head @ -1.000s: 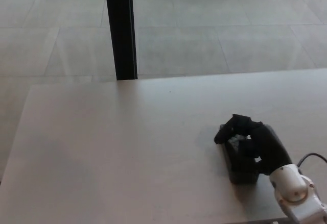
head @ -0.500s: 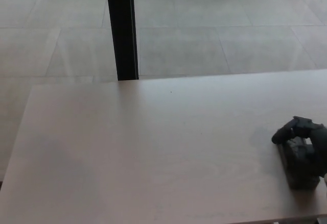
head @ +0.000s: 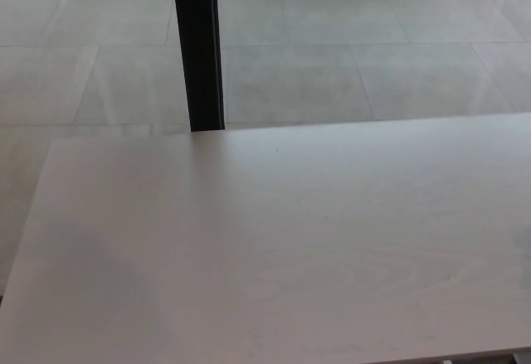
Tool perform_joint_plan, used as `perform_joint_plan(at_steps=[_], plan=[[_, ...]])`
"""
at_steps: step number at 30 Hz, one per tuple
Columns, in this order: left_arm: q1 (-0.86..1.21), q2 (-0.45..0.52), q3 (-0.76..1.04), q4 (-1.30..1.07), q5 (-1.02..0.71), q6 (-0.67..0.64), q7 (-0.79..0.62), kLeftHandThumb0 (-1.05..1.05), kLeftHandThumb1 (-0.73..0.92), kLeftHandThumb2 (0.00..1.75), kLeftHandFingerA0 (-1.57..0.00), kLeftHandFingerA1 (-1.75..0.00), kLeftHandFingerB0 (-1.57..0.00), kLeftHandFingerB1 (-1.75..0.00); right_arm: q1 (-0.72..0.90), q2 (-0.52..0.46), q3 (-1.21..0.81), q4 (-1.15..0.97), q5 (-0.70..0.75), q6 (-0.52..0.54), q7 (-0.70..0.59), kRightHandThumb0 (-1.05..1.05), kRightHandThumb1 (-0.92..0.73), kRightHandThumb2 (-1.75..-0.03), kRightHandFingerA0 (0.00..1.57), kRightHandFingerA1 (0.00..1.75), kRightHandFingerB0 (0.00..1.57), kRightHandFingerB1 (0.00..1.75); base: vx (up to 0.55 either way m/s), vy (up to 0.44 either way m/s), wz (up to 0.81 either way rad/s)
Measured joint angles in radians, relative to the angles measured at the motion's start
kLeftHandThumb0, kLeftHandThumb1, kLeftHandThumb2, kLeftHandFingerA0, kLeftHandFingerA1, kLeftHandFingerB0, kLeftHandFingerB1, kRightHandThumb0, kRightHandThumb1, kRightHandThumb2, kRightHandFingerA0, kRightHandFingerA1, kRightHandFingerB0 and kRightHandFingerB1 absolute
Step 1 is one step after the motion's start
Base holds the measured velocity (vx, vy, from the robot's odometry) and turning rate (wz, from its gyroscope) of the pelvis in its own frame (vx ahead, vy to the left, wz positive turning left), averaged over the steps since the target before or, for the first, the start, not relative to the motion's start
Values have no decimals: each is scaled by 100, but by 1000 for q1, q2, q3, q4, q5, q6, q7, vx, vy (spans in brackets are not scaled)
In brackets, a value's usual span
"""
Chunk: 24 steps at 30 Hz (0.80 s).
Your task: The robot uses its right hand to hold the eraser kept in the middle of the desk and use it to wipe the desk by swiping its surface twice
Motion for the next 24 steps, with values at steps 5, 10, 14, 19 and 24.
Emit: perform_joint_plan(at_steps=[5, 10, 14, 19, 24], plan=[[6, 0, -1, 0, -2, -1, 0, -62, 88, 66, -80, -65, -65, -57, 0, 0, -15, 7, 8, -1, -1, -18, -61, -89, 105, 171, 73, 141, 0, 0, 0], [11, 0, 2, 0, -6, -2, 1, -62, 88, 66, -79, -64, -65, -56, -4, 10, -33, 4, 25, -7, -5, -17, -67, -92, 86, 171, 76, 131, 0, 0, 0], [15, 0, 3, 0, -8, -3, 0, -64, 87, 66, -79, -65, -65, -56, -7, 28, -48, -24, 54, -9, 32, -21, -80, -64, 77, 167, 78, 63, 0, 0, 0], [14, 0, 4, 0, -9, -3, 0, -63, 87, 66, -77, -66, -64, -57, -13, 40, -53, -66, 90, 3, 106, -49, -73, -62, 70, 67, 33, 31, 0, 0, 0], [16, 0, 4, 0, -9, -3, 0, -62, 89, 66, -79, -63, -63, -56, -30, 38, -54, -170, 128, 45, 183, -62, -76, -63, 48, 43, 18, 28, 0, 0, 0]])
